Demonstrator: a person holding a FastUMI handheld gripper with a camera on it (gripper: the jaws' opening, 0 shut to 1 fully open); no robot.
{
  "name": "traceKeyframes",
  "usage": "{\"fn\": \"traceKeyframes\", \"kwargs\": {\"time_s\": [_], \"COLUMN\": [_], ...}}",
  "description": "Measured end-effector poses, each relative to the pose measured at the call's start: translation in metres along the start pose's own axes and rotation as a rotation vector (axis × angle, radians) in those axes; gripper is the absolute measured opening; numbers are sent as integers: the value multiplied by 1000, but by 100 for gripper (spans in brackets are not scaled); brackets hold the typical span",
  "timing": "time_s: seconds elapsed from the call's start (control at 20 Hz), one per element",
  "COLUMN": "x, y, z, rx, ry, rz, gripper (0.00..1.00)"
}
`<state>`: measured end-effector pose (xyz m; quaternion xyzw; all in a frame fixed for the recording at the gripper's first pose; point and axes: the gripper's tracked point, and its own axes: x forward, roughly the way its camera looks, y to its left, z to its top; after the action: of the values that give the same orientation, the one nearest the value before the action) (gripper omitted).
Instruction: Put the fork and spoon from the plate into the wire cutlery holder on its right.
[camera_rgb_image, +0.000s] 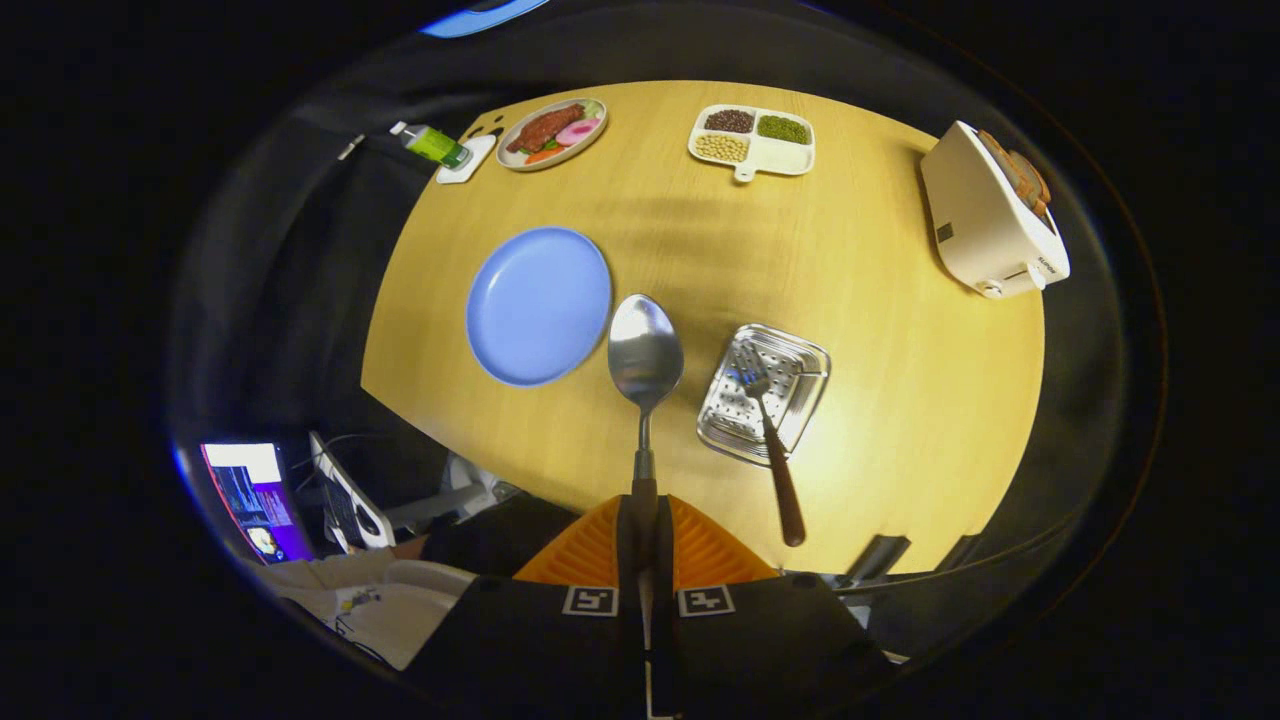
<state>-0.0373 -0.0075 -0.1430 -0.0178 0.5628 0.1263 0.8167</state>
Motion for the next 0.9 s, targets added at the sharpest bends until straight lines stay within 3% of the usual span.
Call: {"fn": "traceKeyframes", "kwargs": {"time_s": [0.5,0.9], "x": [2,13], "y": [-56,-74], "z": [-9,-1], "rx": [-60,-25], "ry": [327,458], "rz": [-26,-21], "gripper": [7,9]}}
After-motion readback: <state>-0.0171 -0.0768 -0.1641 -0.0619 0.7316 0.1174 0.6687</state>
